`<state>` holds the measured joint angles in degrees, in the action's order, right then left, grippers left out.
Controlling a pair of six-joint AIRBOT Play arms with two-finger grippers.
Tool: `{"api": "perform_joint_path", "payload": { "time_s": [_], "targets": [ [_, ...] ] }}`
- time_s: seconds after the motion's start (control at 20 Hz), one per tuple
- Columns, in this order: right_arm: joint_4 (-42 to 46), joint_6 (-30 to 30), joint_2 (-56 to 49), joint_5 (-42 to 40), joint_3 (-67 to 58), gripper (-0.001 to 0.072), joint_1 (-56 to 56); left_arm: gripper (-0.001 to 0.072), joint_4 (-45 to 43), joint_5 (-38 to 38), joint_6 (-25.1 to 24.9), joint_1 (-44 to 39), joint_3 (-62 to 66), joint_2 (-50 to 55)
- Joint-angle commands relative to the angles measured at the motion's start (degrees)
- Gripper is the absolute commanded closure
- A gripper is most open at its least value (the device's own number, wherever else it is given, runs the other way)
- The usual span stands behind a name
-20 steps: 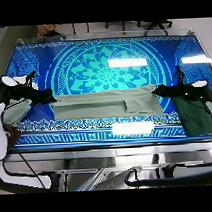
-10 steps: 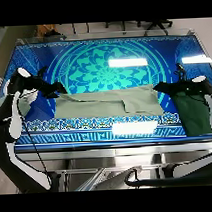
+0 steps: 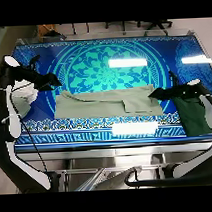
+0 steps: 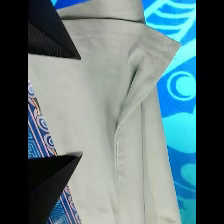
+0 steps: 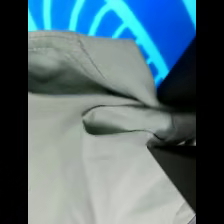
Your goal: Fold the shirts.
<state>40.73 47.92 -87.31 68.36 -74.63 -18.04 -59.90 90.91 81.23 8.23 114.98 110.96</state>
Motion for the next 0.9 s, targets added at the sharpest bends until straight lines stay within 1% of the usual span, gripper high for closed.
{"api": "perform_joint_path", "payload": {
  "time_s": [0.0, 0.05, 0.1, 0.15, 0.3, 0.45, 0.55, 0.65, 0.75, 0.85],
  "targets": [
    [0.0, -2.3, -0.6, 1.0, -0.7, 0.0698, 2.2, 0.0316, 0.1, 0.5, 0.9, -2.0, 1.8, -0.9],
    [-0.2, -1.9, -0.1, 1.3, -1.2, 0.0697, 2.2, 0.0516, 0.1, 0.0, 0.9, -3.3, 1.8, -1.0],
    [-0.5, -1.4, 0.7, 1.6, -1.8, 0.0697, 2.1, 0.0671, 0.1, -0.5, 0.9, -4.7, 1.8, -1.0],
    [-0.4, -1.2, 1.9, 2.2, -2.4, 0.0697, 1.9, 0.0693, 0.1, -1.4, 0.9, -6.8, 1.4, -1.0],
    [-0.4, 0.7, 6.7, 5.8, -4.2, 0.0698, 0.5, 0.0693, 0.2, -5.3, 0.9, -15.1, -3.9, -1.0],
    [-0.4, 3.2, 12.5, 9.8, -6.2, 0.0699, -1.5, 0.0693, 0.1, -16.5, 0.6, -26.9, -10.6, 0.2],
    [-0.5, 5.2, 16.5, 12.2, -8.2, 0.0698, -2.6, 0.0693, 0.0, -23.8, 0.2, -34.8, -12.2, 2.8],
    [-0.5, 7.0, 20.3, 14.3, -10.8, 0.0698, -2.6, 0.0693, 0.0, -27.6, 0.3, -41.1, -9.4, 7.4],
    [-0.8, 8.1, 23.3, 15.8, -13.7, 0.0698, -2.6, 0.0693, 0.0, -28.4, 2.1, -45.5, -3.5, 12.7],
    [-2.1, 8.7, 25.4, 17.0, -15.9, 0.0698, -2.6, 0.0693, 0.1, -27.7, 3.7, -48.3, 2.9, 17.6]
  ]
}}
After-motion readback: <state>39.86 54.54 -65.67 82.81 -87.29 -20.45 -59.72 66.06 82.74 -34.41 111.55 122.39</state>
